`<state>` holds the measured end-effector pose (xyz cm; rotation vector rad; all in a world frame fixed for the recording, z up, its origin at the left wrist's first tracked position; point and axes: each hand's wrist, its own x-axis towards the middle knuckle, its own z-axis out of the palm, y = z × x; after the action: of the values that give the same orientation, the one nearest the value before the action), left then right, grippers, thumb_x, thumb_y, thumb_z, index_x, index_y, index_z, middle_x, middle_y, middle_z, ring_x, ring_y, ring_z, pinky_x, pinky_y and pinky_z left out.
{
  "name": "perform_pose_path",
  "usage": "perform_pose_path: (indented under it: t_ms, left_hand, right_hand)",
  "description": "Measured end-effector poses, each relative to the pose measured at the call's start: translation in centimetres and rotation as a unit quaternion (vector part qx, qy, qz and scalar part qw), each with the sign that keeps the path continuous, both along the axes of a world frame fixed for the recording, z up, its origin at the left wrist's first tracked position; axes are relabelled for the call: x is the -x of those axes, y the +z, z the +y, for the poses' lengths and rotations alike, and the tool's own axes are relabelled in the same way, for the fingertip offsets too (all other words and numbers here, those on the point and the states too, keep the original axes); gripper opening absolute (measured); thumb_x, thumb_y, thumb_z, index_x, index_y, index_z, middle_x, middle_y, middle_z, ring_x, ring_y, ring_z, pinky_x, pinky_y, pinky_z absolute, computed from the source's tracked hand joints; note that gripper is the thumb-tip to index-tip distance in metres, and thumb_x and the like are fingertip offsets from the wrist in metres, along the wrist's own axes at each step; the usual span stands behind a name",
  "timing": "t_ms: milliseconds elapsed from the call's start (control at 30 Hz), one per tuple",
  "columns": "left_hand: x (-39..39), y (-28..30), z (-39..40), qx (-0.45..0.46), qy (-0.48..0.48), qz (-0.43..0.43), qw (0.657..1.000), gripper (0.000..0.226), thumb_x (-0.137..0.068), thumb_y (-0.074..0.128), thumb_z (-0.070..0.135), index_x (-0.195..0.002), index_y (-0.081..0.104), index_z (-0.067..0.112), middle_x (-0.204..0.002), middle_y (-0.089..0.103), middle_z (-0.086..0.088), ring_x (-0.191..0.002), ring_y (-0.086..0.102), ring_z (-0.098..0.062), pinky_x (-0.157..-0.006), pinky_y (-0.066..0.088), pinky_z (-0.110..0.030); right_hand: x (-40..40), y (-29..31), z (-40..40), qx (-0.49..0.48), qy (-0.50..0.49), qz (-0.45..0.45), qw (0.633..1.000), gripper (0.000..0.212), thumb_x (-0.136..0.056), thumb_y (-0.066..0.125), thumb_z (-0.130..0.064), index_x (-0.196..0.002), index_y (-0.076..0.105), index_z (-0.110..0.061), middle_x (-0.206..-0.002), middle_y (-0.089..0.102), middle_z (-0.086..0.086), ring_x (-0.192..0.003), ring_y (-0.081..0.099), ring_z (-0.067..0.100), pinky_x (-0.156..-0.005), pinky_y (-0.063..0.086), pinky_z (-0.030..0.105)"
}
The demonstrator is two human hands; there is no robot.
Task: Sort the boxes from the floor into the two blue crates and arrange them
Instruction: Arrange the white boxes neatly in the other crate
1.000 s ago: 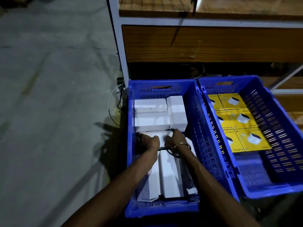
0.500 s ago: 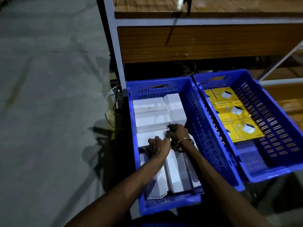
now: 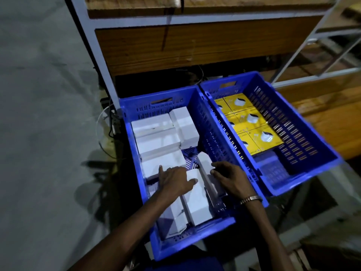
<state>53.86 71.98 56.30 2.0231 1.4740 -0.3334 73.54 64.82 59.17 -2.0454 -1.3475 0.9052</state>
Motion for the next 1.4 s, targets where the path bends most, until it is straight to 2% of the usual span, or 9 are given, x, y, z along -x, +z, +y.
perform_pose_path:
  t_ms: [167, 300, 567, 700, 833, 900, 1033, 1233, 1400]
  left_hand:
    - [0.8, 1.3, -0.9, -0.059, -0.002, -0.064, 0.996, 0.070, -0.088, 0.056, 0.075, -0.134, 0.055, 0.023, -0.133, 0.068, 0.000, -0.129, 0.058, -0.026, -0.122, 0.023, -0.050]
    - [1.2, 3.0, -0.8, 0.025, 0.096, -0.220, 0.970, 0.053, -0.078, 0.077, 0.065, -0.109, 0.051, 0.031, -0.112, 0.069, 0.005, -0.098, 0.067, -0.025, -0.080, 0.052, -0.037]
    - [2.2, 4.3, -0.2, 0.066, 0.338, -0.472, 0.811, 0.039, -0.089, 0.073, 0.054, -0.117, 0.057, 0.031, -0.118, 0.063, 0.006, -0.104, 0.068, -0.019, -0.092, 0.060, -0.050]
    - [2.7, 3.9, -0.2, 0.091, 0.456, -0.511, 0.723, 0.026, -0.097, 0.068, 0.046, -0.119, 0.060, 0.032, -0.123, 0.069, 0.000, -0.107, 0.070, -0.021, -0.096, 0.059, -0.054]
    - [2.6, 3.2, -1.2, 0.112, 0.526, -0.525, 0.660, 0.027, -0.100, 0.067, 0.038, -0.123, 0.061, 0.025, -0.109, 0.074, -0.002, -0.094, 0.071, -0.018, -0.093, 0.059, -0.045]
    - [2.7, 2.4, -1.7, 0.083, 0.539, -0.507, 0.668, 0.029, -0.094, 0.071, 0.048, -0.115, 0.062, 0.030, -0.116, 0.072, -0.003, -0.102, 0.070, -0.021, -0.097, 0.058, -0.046]
    - [2.6, 1.5, -2.0, 0.083, 0.534, -0.464, 0.702, 0.035, -0.096, 0.070, 0.042, -0.121, 0.054, 0.023, -0.124, 0.064, -0.010, -0.106, 0.063, -0.028, -0.088, 0.052, -0.038]
    - [2.7, 0.8, -1.5, 0.071, 0.561, -0.383, 0.730, 0.058, -0.098, 0.067, 0.037, -0.147, 0.040, 0.022, -0.149, 0.049, -0.011, -0.128, 0.054, -0.031, -0.098, 0.047, -0.038]
    - [1.9, 1.9, -1.1, -0.003, 0.538, -0.338, 0.772, 0.088, -0.087, 0.066, 0.038, -0.161, 0.022, 0.022, -0.161, 0.037, -0.008, -0.144, 0.044, -0.034, -0.117, 0.041, -0.046]
  right_hand:
    - [0.0, -0.5, -0.6, -0.003, -0.020, 0.035, 0.999, 0.020, -0.091, 0.076, -0.021, -0.112, 0.073, -0.021, -0.088, 0.076, -0.011, -0.072, 0.068, -0.015, -0.067, 0.049, 0.005]
    - [0.0, -0.4, -0.4, 0.008, -0.019, 0.096, 0.995, 0.023, -0.091, 0.073, -0.037, -0.113, 0.073, -0.029, -0.095, 0.078, -0.008, -0.080, 0.075, 0.008, -0.076, 0.061, 0.035]
    - [2.0, 2.4, -0.8, -0.004, 0.012, 0.247, 0.969, 0.028, -0.101, 0.059, -0.041, -0.118, 0.072, -0.023, -0.065, 0.056, 0.002, -0.054, 0.047, 0.018, -0.049, 0.038, 0.027]
    - [1.7, 4.2, -1.0, 0.029, 0.015, 0.316, 0.948, 0.030, -0.095, 0.068, -0.036, -0.125, 0.071, -0.035, -0.110, 0.075, -0.006, -0.088, 0.066, 0.013, -0.076, 0.058, 0.040]
    - [1.8, 4.2, -1.3, 0.048, 0.007, 0.344, 0.938, 0.041, -0.088, 0.078, -0.019, -0.127, 0.071, -0.029, -0.121, 0.073, 0.004, -0.082, 0.069, 0.011, -0.061, 0.059, 0.032]
    - [1.9, 3.9, -0.7, 0.016, -0.069, 0.347, 0.935, 0.037, -0.086, 0.080, -0.017, -0.121, 0.074, -0.024, -0.117, 0.073, 0.009, -0.092, 0.071, 0.019, -0.073, 0.064, 0.044]
    - [1.9, 1.7, 1.3, -0.050, -0.244, 0.327, 0.912, 0.035, -0.081, 0.086, -0.018, -0.112, 0.073, -0.010, -0.099, 0.071, 0.012, -0.080, 0.065, 0.017, -0.066, 0.057, 0.032]
    - [3.5, 1.1, 4.5, -0.035, -0.125, 0.268, 0.955, 0.029, -0.083, 0.082, -0.007, -0.112, 0.074, -0.010, -0.104, 0.078, 0.002, -0.084, 0.071, 0.003, -0.067, 0.052, 0.013]
    - [4.3, -0.5, 7.7, 0.006, -0.077, 0.210, 0.975, 0.034, -0.085, 0.076, 0.001, -0.117, 0.069, -0.007, -0.106, 0.073, 0.008, -0.095, 0.070, 0.018, -0.069, 0.052, 0.017]
